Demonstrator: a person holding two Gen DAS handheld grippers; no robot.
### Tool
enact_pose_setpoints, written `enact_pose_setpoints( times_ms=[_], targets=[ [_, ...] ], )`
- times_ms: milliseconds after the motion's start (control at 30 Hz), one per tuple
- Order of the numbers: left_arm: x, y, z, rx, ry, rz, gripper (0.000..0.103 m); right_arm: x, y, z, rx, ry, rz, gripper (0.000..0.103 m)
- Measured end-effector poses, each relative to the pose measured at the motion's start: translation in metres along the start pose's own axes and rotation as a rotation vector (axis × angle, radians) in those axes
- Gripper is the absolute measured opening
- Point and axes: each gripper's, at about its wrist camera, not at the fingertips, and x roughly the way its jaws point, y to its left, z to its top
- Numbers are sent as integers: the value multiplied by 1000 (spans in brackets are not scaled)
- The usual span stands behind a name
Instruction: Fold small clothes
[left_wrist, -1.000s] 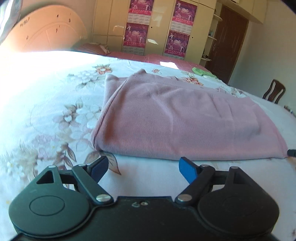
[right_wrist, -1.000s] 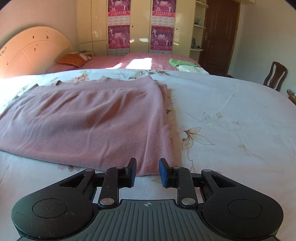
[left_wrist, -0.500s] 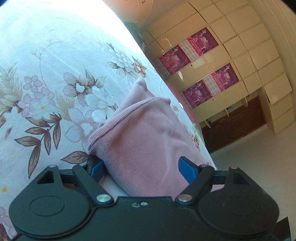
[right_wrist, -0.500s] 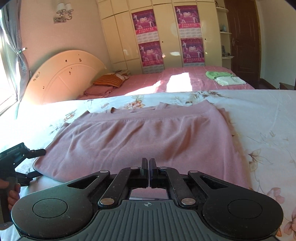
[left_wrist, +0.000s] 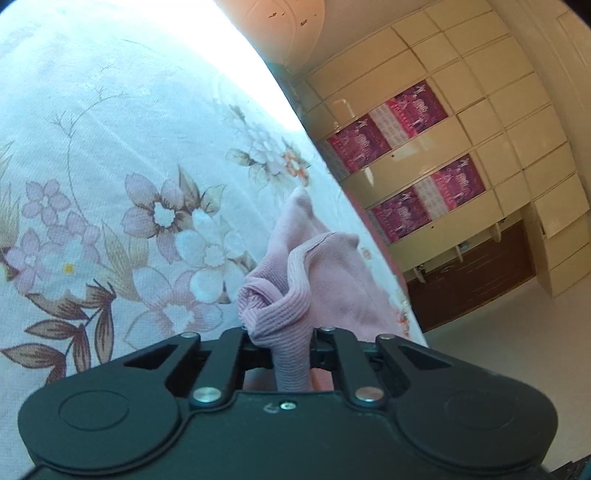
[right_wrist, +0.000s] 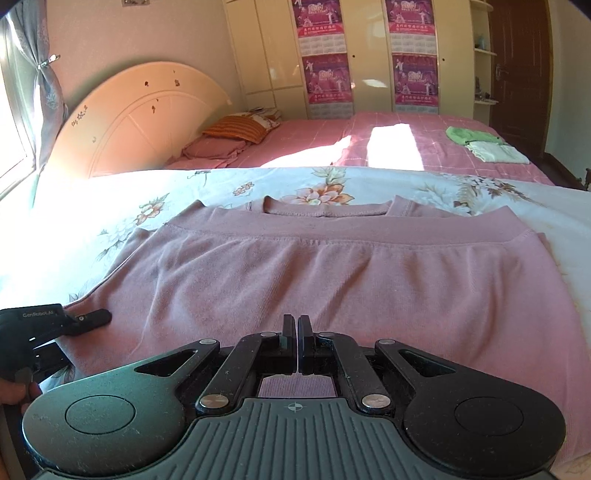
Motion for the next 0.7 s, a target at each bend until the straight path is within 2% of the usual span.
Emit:
enact_pose_setpoints(
  times_ms=[67,100,167,200,267,367,433,467,533,567,700],
  targets=[
    [-13,-4,-1,47,-44,-38,8,7,4,1,-15,-1,17,0],
    [-14,-3,-2,51,-40,-41,8,15,6,-1,-32,20,15,0],
    [-6,6,-3,11,1,-21,10,44,5,-10,-51,134,-9,0],
    [-1,13,-3,-32,28,-10,18,43,3,-13,-51,98,1,0],
    [3,23,-4,-84,29,-27,18,44,-1,-12,-22,102,10,0],
    [7,19,-3,-73,23,-7,19,42,-9,-14,-4,90,41,0],
    [10,13,-3,-48,25,20,9,41,-16,-16,17,84,71,0],
    [8,9,-4,-40,22,32,9,41,-20,-16,29,82,87,0],
    [0,-9,-3,-7,-14,-17,8,39,-28,-16,49,81,119,0],
    [-4,-28,-2,46,-19,-45,8,37,-31,-13,66,79,132,0],
    [-1,-108,-18,238,21,-118,8,-5,-78,-7,228,-39,140,0]
  ],
)
